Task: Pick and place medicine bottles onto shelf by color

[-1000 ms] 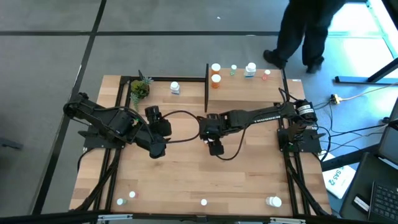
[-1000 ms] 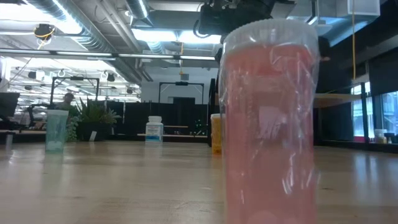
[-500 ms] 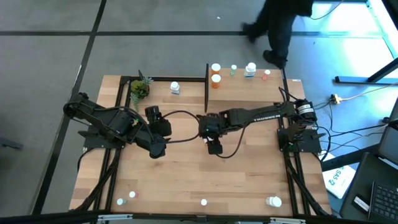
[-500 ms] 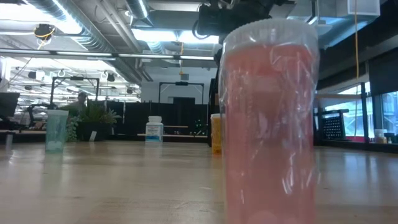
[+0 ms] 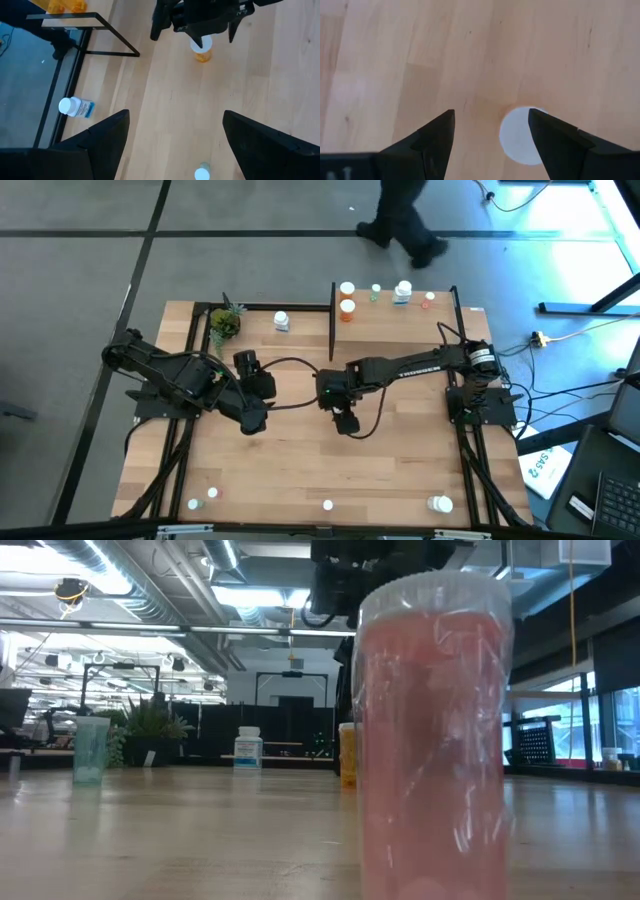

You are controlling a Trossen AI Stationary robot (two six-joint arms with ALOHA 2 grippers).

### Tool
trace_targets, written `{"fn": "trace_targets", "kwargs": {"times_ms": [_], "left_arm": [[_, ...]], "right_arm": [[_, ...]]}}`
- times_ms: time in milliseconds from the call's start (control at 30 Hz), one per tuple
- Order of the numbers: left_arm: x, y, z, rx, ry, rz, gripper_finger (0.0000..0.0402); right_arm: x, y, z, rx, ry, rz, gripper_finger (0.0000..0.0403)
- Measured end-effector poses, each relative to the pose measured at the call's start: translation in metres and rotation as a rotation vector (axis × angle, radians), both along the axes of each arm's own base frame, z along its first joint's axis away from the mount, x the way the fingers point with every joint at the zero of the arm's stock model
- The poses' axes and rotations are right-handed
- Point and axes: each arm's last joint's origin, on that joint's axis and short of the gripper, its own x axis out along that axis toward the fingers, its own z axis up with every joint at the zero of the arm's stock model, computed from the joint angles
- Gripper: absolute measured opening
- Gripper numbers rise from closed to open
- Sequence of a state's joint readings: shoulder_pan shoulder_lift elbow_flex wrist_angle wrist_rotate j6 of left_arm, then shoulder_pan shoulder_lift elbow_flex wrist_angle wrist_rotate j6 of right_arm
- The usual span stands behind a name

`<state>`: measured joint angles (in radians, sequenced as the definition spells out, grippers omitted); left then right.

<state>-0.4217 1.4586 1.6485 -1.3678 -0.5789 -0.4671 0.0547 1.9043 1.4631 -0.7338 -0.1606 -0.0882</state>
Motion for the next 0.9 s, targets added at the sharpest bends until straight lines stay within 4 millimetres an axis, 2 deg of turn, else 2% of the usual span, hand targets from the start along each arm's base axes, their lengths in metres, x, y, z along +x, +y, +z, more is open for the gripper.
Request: {"fn": "trace_targets", "kwargs": {"times_ms": [400,633,733,900], "left_arm": [[0.000,0.000,0.000,0.000,0.000,0.000,0.0315],[0.000,0.000,0.000,0.000,0.000,0.000,0.0315],[0.000,0.000,0.000,0.000,0.000,0.000,0.0315],[0.000,0.000,0.000,0.000,0.000,0.000,0.0315]], "right_arm": [[0.007,-0.001,0.014,-0.045,-0.072,-0.006,0.0256],[0.007,-0.007,0.014,-0.058,-0.056,-0.104,0.0260],[0.006,-0.008,0.014,-0.059,-0.053,-0.119,0.0283],[0.006,-0.009,0.014,-0.069,-0.049,-0.133,0.0346]]}}
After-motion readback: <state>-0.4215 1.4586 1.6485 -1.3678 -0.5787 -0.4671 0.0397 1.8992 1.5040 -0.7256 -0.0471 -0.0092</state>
